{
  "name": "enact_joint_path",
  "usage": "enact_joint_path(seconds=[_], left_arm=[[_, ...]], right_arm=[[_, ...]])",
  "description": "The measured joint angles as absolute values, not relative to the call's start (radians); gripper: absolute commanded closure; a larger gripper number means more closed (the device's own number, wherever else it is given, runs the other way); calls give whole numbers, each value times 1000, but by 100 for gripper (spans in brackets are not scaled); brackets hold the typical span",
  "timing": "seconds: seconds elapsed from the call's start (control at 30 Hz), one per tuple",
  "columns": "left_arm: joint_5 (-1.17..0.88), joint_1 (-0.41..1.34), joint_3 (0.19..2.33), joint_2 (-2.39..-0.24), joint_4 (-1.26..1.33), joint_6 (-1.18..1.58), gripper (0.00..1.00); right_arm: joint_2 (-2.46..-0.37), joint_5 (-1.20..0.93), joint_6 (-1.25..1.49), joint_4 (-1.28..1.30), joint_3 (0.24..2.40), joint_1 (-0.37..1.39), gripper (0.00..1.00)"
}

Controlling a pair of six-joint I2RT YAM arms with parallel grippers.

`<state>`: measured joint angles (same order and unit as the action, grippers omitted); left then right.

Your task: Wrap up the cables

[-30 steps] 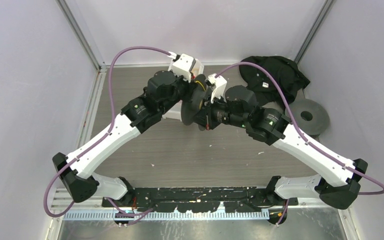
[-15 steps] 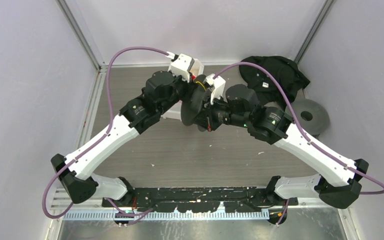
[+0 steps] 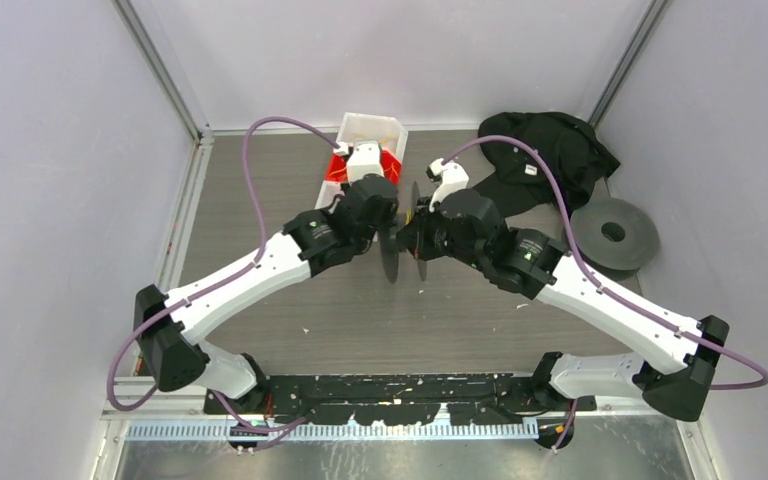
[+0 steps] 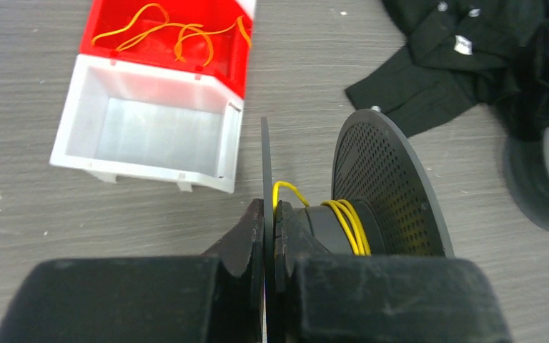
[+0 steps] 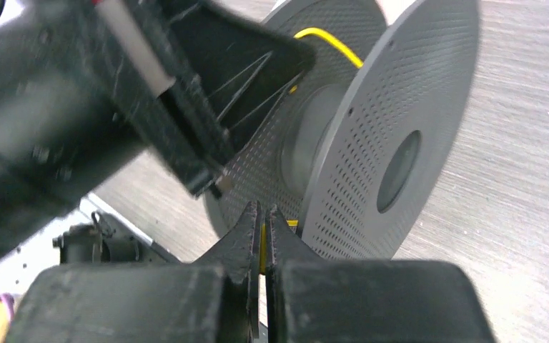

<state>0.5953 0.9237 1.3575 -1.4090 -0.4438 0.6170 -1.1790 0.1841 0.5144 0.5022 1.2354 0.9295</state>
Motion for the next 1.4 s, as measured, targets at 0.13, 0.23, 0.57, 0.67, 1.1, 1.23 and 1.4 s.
enact_joint_path(seconds=[0.13, 0.23, 0.57, 0.67, 1.1, 1.23, 1.4], left_arm=[[728, 970, 1399, -1459, -540, 724, 100], [773, 993, 1384, -1461, -552, 798, 99], [730, 1015, 1120, -1369, -232, 669, 100], [713, 1018, 1096, -1345, -167, 607, 100], [582, 1024, 1059, -1298, 3, 345, 100], [481, 1024, 1003, -1251, 87, 237, 100], [417, 1024, 983, -1221, 111, 120, 100]], right_arm=[[-1196, 286, 644, 513, 1228, 929, 100], [-1219, 329, 761, 531, 1232, 929, 100], [-1348, 350, 1007, 736, 1333, 937, 100], [-1348, 358, 1008, 754, 1353, 940, 100], [-1224, 301, 815, 655, 1269, 946, 100], [-1185, 211, 730, 650, 1246, 950, 100], [-1184, 156, 658, 634, 1243, 955, 100]])
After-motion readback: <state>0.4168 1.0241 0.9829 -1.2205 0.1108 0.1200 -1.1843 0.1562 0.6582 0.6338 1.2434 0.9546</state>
